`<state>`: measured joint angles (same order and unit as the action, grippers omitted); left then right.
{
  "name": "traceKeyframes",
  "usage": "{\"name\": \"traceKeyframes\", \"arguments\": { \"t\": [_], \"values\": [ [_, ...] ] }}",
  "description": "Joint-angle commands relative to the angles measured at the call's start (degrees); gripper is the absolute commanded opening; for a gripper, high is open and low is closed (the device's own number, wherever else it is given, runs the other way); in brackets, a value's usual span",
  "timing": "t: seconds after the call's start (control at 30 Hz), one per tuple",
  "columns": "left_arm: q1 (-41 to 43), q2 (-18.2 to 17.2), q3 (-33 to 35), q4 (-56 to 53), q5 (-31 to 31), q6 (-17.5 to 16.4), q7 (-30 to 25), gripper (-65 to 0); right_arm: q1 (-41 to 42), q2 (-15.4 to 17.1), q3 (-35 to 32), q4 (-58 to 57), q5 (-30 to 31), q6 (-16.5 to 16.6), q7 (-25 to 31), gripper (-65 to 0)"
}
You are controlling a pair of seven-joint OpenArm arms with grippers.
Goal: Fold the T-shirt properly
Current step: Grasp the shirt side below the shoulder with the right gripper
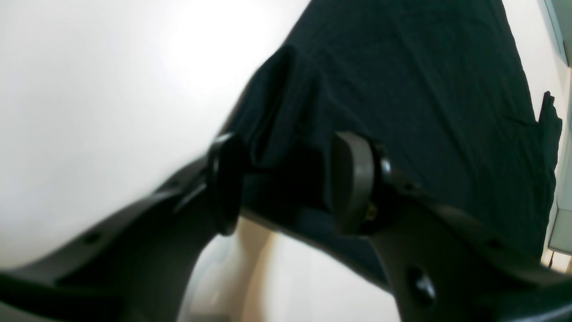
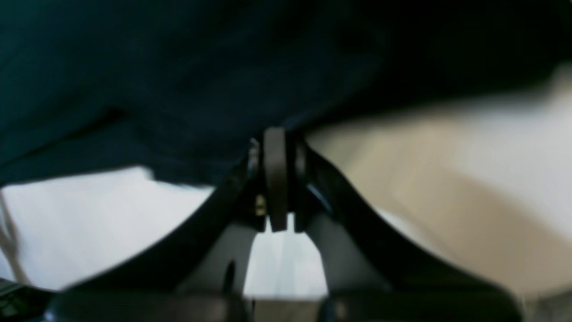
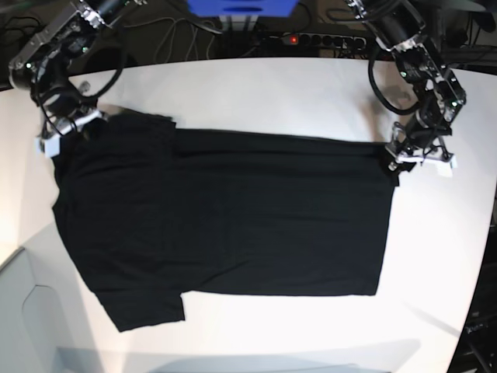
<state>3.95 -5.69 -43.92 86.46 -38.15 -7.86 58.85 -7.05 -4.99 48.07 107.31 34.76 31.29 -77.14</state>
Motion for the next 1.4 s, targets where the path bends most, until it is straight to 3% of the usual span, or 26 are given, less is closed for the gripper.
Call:
{"name": "traceKeyframes", "arguments": {
  "t": [0.0, 0.37, 0.6, 0.9, 1.23, 1.37],
  "values": [
    [-0.6, -0.7, -0.2, 0.7, -0.9, -0.1, -0.6, -34.8, 1.0, 0.3, -0.3, 1.6, 0.6, 0.4, 0.6, -65.0],
    [0.1, -0.7, -0.2, 0.7, -0.9, -0.1, -0.7, -34.8, 10.0, -1.6, -7.9, 1.4, 0.5, 0.1, 0.7, -65.0],
    [0.1, -0.7, -0.2, 1.0, -0.9, -0.1, -0.7, -34.8, 17.0, -1.8, -8.4, -11.4, 0.5, 0.1, 1.1, -65.0],
    [0.1, -0.7, -0.2, 1.1, -0.9, -0.1, -0.4, -34.8, 21.9, 1.9, -8.3, -25.5, 0.5, 0.1, 15.0, -65.0],
    [0.1, -0.7, -0.2, 0.7, -0.9, -0.2, -0.5, -34.8, 24.4, 3.7, -8.2, -30.2, 0.5, 0.1, 21.7, -65.0],
    [0.1, -0.7, -0.2, 0.7, -0.9, -0.2, -0.4, -34.8, 24.1, 3.5, -8.2, -30.2, 0.5, 0.1, 24.4, -57.7]
  ]
}}
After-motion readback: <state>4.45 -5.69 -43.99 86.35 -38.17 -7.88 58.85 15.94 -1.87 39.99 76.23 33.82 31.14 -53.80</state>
